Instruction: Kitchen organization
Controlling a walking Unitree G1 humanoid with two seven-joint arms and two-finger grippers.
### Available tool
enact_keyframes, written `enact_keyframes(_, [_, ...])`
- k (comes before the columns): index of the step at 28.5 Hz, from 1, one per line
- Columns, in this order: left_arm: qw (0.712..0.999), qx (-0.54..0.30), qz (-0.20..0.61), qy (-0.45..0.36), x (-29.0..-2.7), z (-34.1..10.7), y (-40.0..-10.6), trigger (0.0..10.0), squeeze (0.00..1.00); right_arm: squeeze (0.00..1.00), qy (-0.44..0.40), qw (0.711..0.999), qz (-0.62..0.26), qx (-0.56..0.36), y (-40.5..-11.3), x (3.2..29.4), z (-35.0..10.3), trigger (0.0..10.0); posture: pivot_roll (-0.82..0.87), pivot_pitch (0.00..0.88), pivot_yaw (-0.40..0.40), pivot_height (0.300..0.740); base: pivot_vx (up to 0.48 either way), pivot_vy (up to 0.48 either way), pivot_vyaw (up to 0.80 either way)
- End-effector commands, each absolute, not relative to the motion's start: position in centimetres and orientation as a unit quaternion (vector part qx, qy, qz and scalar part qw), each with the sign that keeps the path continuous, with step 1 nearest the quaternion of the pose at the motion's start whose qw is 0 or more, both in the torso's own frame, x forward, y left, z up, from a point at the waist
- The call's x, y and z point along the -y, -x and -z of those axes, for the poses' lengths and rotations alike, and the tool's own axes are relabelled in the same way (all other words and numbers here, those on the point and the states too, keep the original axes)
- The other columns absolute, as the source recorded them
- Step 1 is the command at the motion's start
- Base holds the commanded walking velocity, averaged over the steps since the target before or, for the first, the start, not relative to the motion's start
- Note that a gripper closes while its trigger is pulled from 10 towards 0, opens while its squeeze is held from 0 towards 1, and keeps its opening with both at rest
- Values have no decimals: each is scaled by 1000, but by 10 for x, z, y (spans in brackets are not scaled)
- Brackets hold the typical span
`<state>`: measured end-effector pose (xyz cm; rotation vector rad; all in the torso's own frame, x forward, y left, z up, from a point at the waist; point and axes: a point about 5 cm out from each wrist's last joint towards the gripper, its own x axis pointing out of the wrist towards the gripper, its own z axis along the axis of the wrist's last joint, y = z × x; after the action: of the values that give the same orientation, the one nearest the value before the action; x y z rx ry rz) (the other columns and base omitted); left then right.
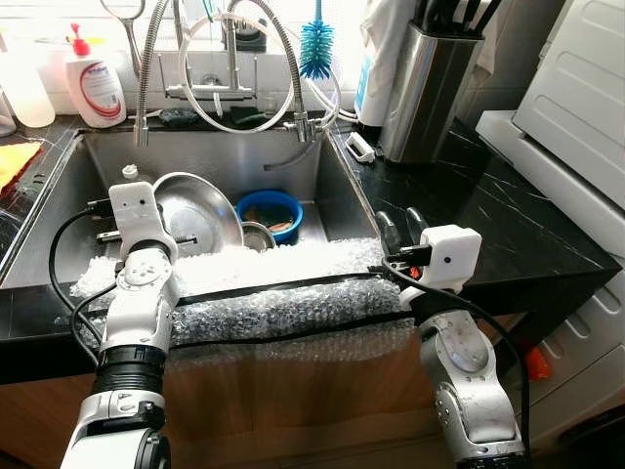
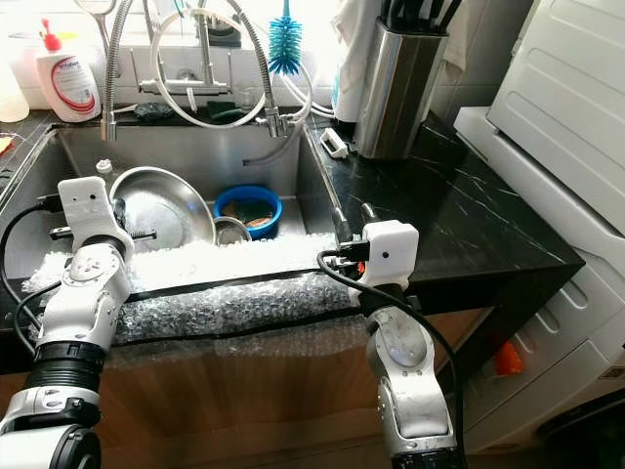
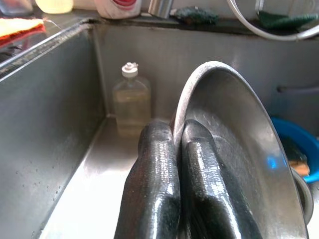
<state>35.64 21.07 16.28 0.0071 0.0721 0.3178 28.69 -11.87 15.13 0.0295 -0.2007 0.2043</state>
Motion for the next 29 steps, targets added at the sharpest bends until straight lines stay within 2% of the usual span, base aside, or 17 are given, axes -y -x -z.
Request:
enact_keyframes(1, [981,-135,-137,9,-200,-120,-348,10000,0,0,-17,988,-105,112,-287,118,-159,10000,-1,0,-90,740,0,0,0])
enact_keyframes(13, [976,-182,-116,36,-194,-109,-345,10000,0,0,-21,988,-111,107,-288,115,-159,10000,-2,1,-92,740,0,0,0])
enact_keyframes(14, [976,-184,-115,35,-193,-108,-345,10000,122,0,-22,988,-111,106,-288,115,-159,10000,-2,0,-92,740,0,0,0])
enact_keyframes(16, [975,-191,-107,33,-191,-106,-344,10000,765,0,-30,988,-110,105,-289,115,-159,10000,-1,1,-92,740,0,0,0])
enact_keyframes(17, [975,-191,-107,33,-191,-106,-344,10000,765,0,-30,988,-110,105,-289,115,-159,10000,-1,1,-92,740,0,0,0])
enact_keyframes(19, [975,-194,-103,33,-190,-106,-344,10000,1000,0,-31,988,-110,106,-289,115,-160,10000,-1,1,-92,740,0,0,0])
enact_keyframes(26, [975,-193,-101,34,-189,-106,-344,10000,1000,0,-31,988,-112,105,-290,114,-160,10000,-1,2,-92,740,0,0,0])
enact_keyframes(28, [981,-164,-99,40,-187,-113,-345,10000,1000,0,-32,988,-112,106,-290,114,-160,10000,-2,1,-92,740,0,0,0])
enact_keyframes(29, [986,-125,-104,45,-188,-123,-346,10000,12,0,-33,987,-112,107,-290,114,-161,10000,-3,1,-91,740,0,0,0])
